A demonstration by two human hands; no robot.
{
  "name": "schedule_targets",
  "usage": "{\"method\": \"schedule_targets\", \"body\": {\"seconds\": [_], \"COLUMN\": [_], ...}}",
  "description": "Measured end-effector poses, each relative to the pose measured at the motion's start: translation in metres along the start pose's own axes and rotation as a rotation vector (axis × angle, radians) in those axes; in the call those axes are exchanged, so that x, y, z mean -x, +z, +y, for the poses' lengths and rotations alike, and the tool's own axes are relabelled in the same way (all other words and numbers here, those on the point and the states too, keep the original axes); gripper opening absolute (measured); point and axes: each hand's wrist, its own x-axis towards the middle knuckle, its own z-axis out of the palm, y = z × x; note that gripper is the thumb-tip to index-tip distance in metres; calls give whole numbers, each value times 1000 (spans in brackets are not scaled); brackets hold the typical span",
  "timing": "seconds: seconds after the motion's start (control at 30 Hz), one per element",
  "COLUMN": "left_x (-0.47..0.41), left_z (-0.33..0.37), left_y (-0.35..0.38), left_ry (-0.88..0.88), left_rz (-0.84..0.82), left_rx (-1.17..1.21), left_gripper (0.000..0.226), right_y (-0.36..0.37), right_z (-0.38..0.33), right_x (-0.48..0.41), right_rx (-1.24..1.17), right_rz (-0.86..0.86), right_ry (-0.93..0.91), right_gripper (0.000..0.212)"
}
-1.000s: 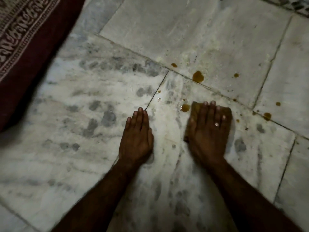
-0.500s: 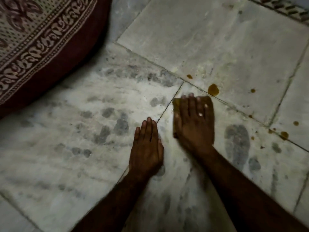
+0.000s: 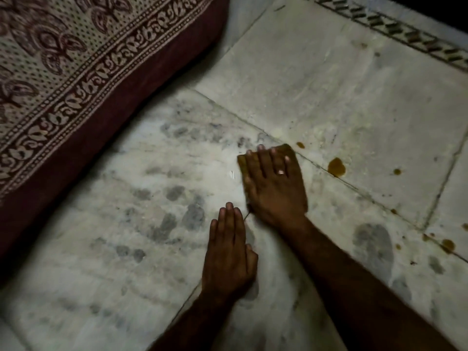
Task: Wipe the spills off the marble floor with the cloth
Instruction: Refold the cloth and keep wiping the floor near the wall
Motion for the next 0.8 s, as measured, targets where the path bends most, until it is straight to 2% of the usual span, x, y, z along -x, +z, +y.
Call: {"method": "schedule_targets", "body": {"seconds": [0.1, 0.2, 0.23, 0.3, 0.37, 0.4, 0.5, 0.6, 0.7, 0.8], "left_x": [0, 3, 3, 3, 4, 5, 5, 7, 6, 4], "left_z": [-2, -4, -4, -3, -4, -5, -6, -8, -9, -6], "left_y": [3, 4, 3, 1, -2, -3, -7, -7, -4, 1], "left_ry": [-21, -4, 4, 22, 50, 63, 57, 23, 31, 43], "left_rz": [67, 75, 64, 40, 50, 71, 157, 223, 189, 106], "left_rx": [47, 55, 48, 34, 55, 78, 178, 247, 196, 56], "left_gripper": [73, 72, 74, 77, 75, 72, 66, 68, 66, 63], "right_y": [7, -5, -7, -7, -5, -4, 15, 19, 3, -15], "right_z": [-10, 30, 41, 42, 15, -5, -48, -46, -9, 46], "right_x": [5, 19, 8, -32, -69, -78, -66, -7, 66, 129], "right_rx": [-18, 37, 85, 124, 79, 61, 36, -15, -9, 71], "right_rz": [-20, -9, -8, 9, 26, 41, 21, -20, -71, -82], "right_ry": [-335, -612, -611, -416, -223, -208, -451, -699, -715, -584], "right_gripper": [58, 54, 55, 57, 59, 59, 57, 54, 57, 50]}}
